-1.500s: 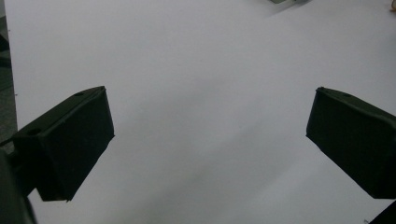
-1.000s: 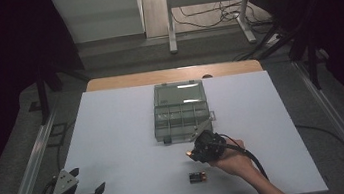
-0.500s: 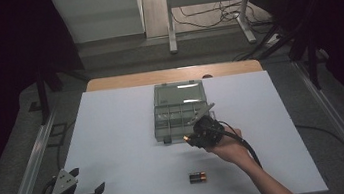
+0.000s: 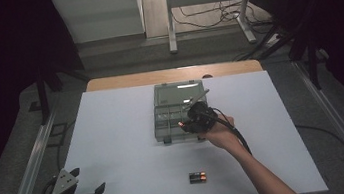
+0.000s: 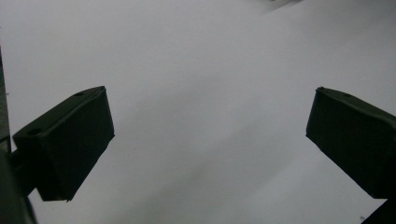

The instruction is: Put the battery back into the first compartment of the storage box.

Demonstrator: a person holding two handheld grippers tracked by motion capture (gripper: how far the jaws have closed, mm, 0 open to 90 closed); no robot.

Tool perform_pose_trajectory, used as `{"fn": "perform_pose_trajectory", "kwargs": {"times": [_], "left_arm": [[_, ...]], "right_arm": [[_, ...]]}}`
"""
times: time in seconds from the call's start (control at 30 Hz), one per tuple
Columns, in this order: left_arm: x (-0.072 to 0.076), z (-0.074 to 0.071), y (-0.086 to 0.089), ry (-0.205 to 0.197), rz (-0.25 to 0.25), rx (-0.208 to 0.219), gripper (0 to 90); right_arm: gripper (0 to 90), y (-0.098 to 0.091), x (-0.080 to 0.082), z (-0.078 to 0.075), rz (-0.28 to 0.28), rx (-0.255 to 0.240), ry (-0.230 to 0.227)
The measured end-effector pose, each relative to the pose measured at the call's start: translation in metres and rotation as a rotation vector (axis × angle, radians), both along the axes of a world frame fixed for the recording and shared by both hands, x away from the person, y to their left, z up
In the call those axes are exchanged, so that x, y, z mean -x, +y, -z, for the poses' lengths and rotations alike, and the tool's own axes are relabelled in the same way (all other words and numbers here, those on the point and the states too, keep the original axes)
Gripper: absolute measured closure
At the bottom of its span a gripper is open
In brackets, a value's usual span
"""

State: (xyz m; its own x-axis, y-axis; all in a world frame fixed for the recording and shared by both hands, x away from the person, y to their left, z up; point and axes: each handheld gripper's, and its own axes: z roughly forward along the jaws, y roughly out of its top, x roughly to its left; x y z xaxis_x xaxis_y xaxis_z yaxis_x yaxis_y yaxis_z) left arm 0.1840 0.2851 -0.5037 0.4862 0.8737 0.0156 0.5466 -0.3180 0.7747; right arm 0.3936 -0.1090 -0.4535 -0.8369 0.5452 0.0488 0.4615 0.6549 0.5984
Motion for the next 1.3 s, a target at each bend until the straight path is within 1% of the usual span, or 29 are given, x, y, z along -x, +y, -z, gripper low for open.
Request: {"fn": "perform_pose_trajectory", "kwargs": {"times": [0.1,0.4,0.43,0.5,0.6,0.7,0.73,0.77,0.8,0.87,0.93,1.2,1.3], "left_arm": [[0.0,0.0,0.0,0.001,0.002,0.0,1.6],[-0.001,0.0,0.0,0.006,0.006,-0.002,1.6],[-0.001,0.0,0.0,0.006,0.007,-0.001,1.6],[-0.001,0.0,0.0,0.007,0.007,0.001,1.6],[-0.001,0.0,0.0,0.009,0.009,0.002,1.6],[-0.001,0.0,0.0,0.01,0.01,0.004,1.6],[-0.001,0.0,0.001,0.01,0.01,0.004,1.6],[-0.001,0.0,0.001,0.01,0.011,0.005,1.6],[-0.001,0.0,0.001,0.01,0.011,0.005,1.6],[-0.001,0.0,0.001,0.011,0.011,0.007,1.6],[-0.001,0.0,0.001,0.012,0.011,0.005,1.6],[-0.001,0.0,0.001,0.013,0.013,0.005,1.6],[-0.001,0.0,0.001,0.013,0.014,0.006,1.6]], "right_arm": [[76.4,0.002,-0.003,0.0,0.005,-0.005,0.003],[76.4,0.017,-0.022,-0.005,0.022,-0.017,-0.005],[76.4,0.017,-0.022,-0.005,0.022,-0.017,-0.005],[76.4,0.023,-0.029,-0.007,0.028,-0.021,-0.012],[76.4,0.027,-0.033,-0.007,0.033,-0.021,-0.013],[76.4,0.035,-0.041,-0.006,0.04,-0.017,-0.016],[76.4,0.035,-0.041,-0.006,0.04,-0.017,-0.016],[76.4,0.039,-0.045,-0.006,0.045,-0.014,-0.013],[76.4,0.039,-0.045,-0.006,0.045,-0.014,-0.013],[76.3,0.045,-0.05,-0.005,0.052,-0.01,-0.01],[76.4,0.048,-0.052,-0.004,0.052,-0.006,-0.011],[76.3,0.068,-0.063,0.001,0.058,0.02,-0.007],[76.4,0.072,-0.065,0.003,0.06,0.026,-0.006]]}}
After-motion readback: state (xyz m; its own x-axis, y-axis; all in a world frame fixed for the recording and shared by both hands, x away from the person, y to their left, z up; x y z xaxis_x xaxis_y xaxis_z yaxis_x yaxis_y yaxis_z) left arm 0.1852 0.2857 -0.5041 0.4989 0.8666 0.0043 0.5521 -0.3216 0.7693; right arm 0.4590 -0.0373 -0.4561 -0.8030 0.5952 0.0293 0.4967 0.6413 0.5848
